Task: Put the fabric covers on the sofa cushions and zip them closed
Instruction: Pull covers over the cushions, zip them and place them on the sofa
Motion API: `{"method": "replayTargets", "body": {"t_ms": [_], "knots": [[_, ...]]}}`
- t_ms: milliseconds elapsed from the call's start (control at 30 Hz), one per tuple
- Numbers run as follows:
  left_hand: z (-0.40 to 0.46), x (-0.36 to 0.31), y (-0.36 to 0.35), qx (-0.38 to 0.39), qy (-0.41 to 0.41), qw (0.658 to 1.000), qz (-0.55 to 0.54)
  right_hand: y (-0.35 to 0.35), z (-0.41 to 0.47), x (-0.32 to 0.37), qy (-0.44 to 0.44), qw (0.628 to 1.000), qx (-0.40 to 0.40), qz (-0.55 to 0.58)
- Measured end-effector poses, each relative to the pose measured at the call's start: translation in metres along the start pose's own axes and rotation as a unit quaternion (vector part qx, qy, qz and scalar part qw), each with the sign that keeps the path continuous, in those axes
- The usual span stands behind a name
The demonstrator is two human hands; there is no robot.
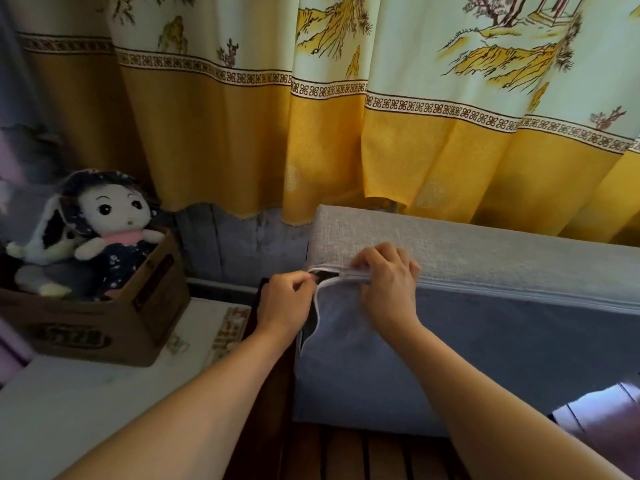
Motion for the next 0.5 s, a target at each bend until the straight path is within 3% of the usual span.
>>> {"method": "replayTargets", "body": {"t_ms": [100, 167, 500], "knots": [[-0.009, -0.012, -0.017, 0.030, 0.096, 0.976, -0.194, -0.002, 0.009, -0.004, 0.023, 0.999, 0.003, 0.036], [-0.013, -0.020, -0.028, 0.040, 0.136, 0.954, -0.263, -0.003, 0.011, -0.005, 0.048, 0.998, 0.007, 0.048], [-0.019, -0.027, -0.037, 0.020, 0.232, 0.913, -0.334, -0.009, 0.015, -0.009, 0.147, 0.988, 0.030, 0.031]]}}
Point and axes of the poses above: each hand's wrist, its own z-axis towards the middle knuckle, its own y-axis out of the back of the hand, x = y × z, the point moved 7 cm from there along z, towards the middle knuckle, and after that the axes turned 15 degrees about z, right-handed, at the moved point
